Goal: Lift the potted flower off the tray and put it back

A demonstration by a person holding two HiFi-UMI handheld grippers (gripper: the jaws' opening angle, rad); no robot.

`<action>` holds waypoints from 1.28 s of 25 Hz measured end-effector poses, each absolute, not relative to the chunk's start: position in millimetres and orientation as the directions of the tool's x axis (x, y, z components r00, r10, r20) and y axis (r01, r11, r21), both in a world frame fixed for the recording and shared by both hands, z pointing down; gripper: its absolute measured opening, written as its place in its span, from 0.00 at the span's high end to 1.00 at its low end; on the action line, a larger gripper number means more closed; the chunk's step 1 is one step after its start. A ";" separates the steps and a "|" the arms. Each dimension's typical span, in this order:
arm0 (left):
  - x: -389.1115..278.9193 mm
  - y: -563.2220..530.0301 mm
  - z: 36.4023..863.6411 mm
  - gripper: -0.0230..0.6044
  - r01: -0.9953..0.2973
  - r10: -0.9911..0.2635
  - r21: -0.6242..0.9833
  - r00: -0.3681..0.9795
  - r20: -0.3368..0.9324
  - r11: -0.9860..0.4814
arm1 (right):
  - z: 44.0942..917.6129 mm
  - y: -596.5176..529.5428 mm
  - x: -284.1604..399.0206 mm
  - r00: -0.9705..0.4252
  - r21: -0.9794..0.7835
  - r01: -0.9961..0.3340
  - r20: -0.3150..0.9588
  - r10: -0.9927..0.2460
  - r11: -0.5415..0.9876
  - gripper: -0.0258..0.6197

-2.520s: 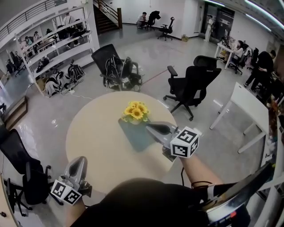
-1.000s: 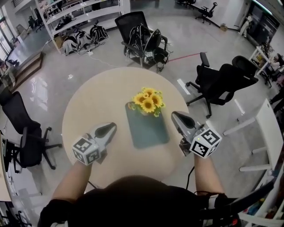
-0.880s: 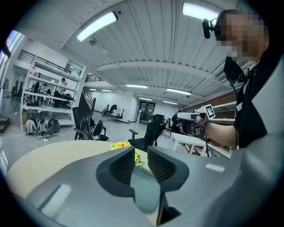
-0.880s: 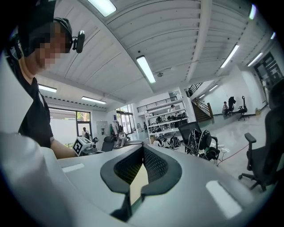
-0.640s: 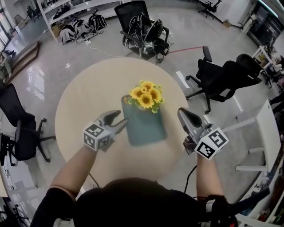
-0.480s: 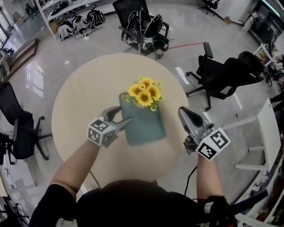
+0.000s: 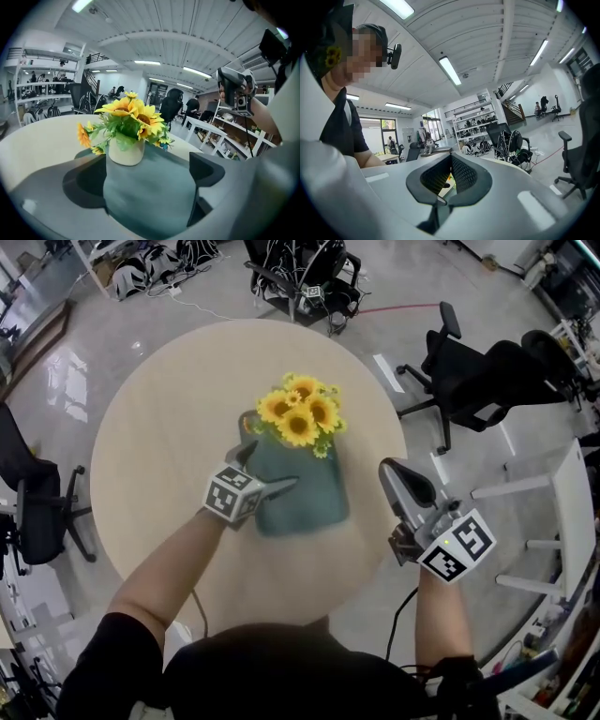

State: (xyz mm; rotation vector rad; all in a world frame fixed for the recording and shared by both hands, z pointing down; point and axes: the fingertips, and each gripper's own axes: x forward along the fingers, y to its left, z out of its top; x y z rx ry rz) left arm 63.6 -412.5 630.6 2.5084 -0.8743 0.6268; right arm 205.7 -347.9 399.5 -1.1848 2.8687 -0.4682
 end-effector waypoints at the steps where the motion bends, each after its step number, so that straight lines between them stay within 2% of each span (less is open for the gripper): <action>1: 64.8 -416.2 633.6 0.12 -0.666 -0.484 0.223 0.695 0.531 -0.712 | 401.7 -347.2 206.3 -0.716 -0.276 -0.688 0.107 -0.690 0.671 0.94; 9: 75.6 -459.0 643.0 0.07 -0.710 -0.540 0.194 0.658 0.525 -0.677 | 414.5 -351.0 219.3 -0.717 -0.289 -0.685 0.098 -0.690 0.669 0.94; 20: 98.9 -488.5 673.8 0.07 -0.721 -0.547 0.149 0.628 0.554 -0.676 | 430.8 -345.6 240.9 -0.698 -0.299 -0.702 0.107 -0.708 0.647 0.94; 32: 111.6 -515.4 687.2 0.07 -0.735 -0.598 0.077 0.604 0.527 -0.674 | 441.3 -352.4 255.7 -0.686 -0.311 -0.712 0.119 -0.717 0.630 0.94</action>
